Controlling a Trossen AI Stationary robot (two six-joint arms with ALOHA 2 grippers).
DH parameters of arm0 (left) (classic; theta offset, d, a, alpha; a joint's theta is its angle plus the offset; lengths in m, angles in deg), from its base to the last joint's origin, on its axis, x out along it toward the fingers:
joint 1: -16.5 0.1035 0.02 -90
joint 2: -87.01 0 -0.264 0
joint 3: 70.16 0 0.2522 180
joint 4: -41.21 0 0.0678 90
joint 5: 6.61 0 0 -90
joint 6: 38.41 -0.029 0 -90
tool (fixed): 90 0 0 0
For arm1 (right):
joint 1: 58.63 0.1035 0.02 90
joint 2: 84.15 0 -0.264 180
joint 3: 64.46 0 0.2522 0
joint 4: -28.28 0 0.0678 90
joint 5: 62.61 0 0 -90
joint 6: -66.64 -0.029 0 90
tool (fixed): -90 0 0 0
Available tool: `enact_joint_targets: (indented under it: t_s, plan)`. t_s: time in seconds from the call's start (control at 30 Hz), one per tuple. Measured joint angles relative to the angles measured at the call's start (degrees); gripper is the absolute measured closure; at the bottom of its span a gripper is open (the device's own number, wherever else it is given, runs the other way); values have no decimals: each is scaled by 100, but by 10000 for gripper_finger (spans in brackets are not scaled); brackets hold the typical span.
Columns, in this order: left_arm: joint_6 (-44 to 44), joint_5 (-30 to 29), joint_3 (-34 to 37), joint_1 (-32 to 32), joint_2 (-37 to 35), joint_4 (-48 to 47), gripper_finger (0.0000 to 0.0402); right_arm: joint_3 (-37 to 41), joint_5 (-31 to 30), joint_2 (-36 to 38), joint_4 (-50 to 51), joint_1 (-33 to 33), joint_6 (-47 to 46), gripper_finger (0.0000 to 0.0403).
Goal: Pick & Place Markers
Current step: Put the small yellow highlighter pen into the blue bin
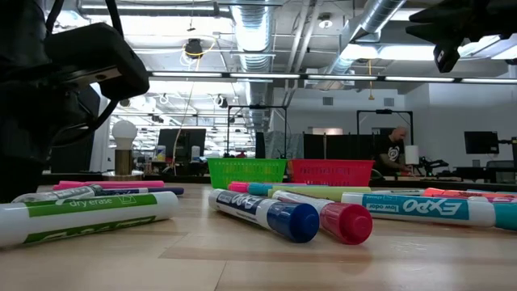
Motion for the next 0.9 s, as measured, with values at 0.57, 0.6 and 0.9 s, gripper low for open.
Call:
enact_joint_targets:
  t_s: [0.57, 0.6, 0.9]
  plan:
    - [-289, 1, 28, 2, -646, -133, 357, 0, -2, -2, 0, 2, 0, 324]
    - [-298, 0, 23, 2, -737, -130, 354, 0, -2, -2, 0, 0, 0, 324]
    - [-477, -620, 13, 2, -1500, -134, 347, 0, 0, -2, -2, 0, 0, 324]
